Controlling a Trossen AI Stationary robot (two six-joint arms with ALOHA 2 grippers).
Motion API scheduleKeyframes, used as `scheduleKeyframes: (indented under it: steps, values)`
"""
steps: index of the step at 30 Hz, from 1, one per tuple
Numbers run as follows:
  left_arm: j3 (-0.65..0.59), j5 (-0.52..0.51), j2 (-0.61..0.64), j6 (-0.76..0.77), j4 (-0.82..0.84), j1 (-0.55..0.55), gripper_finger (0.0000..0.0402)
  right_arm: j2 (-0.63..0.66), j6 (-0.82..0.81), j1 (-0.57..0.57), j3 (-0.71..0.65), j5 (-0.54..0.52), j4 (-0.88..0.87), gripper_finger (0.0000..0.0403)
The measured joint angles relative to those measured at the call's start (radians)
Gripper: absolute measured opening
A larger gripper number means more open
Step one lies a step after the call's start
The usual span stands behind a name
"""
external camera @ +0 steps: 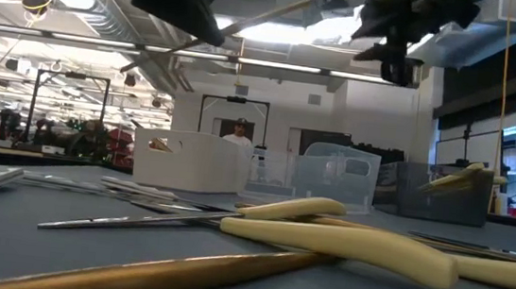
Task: Sort silverware by color (type)
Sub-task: Put the gold knife into the white bin
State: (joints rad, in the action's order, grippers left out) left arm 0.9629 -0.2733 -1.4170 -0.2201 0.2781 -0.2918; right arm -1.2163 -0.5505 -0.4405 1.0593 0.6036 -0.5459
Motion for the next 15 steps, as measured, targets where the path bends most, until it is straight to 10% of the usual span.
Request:
scheduleKeyframes:
  steps: [15]
  values:
    - [0.004, -0.008, 0.0, -0.157, -0.013, 0.101, 0.0019, -0.102, -0.109, 0.302, 0.0, -0.199, 0.209, 0.0138]
